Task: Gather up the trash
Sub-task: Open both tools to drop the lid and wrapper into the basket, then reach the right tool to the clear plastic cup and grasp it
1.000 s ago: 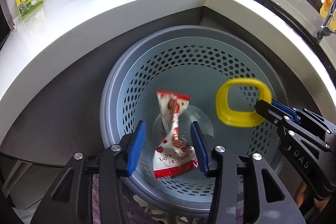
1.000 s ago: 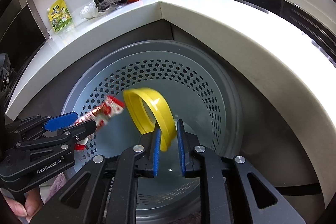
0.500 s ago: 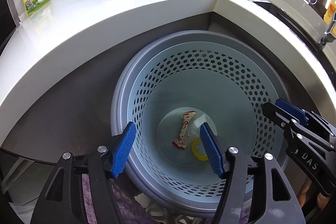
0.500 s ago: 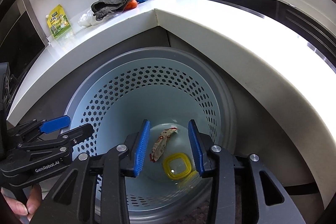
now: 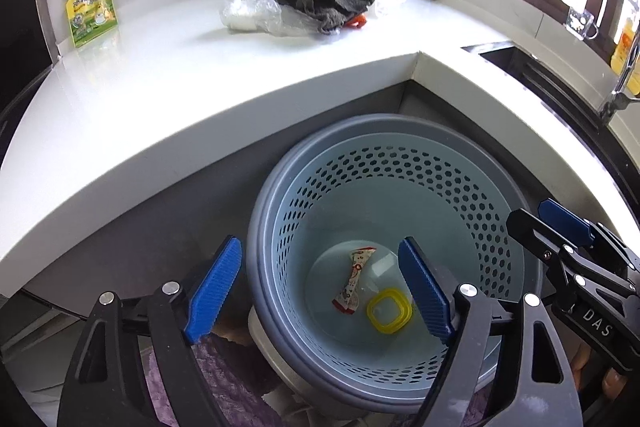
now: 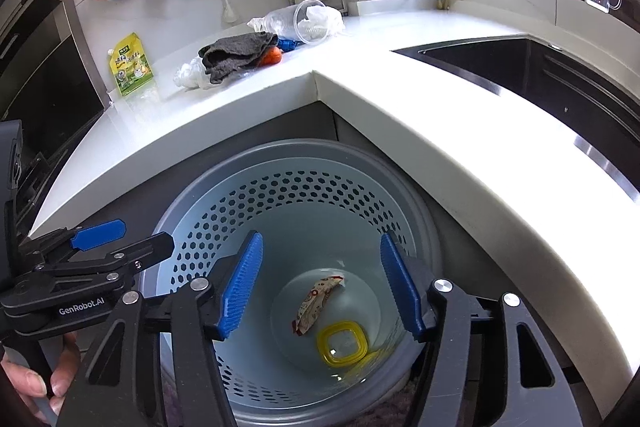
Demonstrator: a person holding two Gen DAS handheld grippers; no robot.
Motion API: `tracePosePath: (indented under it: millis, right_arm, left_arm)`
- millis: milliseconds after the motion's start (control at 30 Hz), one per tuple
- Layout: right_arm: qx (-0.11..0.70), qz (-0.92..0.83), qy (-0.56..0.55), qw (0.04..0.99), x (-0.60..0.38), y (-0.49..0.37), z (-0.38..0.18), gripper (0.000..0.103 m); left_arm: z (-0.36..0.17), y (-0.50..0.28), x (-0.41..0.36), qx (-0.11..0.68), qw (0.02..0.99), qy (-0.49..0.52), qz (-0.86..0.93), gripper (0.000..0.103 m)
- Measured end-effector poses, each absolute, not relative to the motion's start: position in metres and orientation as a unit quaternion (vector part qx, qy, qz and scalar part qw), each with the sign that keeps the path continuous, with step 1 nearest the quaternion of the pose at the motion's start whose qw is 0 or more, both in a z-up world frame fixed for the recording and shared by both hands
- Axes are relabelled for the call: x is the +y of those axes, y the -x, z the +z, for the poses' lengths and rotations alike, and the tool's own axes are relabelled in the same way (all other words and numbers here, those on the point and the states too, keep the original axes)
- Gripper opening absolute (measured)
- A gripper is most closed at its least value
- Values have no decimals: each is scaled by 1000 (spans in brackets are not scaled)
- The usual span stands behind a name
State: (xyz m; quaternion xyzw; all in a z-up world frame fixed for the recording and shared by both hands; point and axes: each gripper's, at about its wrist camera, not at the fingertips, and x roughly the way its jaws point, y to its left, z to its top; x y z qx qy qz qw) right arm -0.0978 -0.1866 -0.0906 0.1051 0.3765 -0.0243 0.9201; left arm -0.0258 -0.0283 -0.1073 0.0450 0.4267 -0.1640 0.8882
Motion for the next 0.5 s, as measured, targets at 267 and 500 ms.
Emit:
tracePosePath:
  millis: [267, 500]
  right_arm:
    - [328, -13, -90, 940, -185, 98, -62, 79]
    - [285, 9, -70, 956, -185, 77, -31, 81]
  left_arm:
    - [-70, 26, -14, 358, 922, -35, -144, 96]
    - [-36, 8, -4, 315, 941, -20, -122, 97]
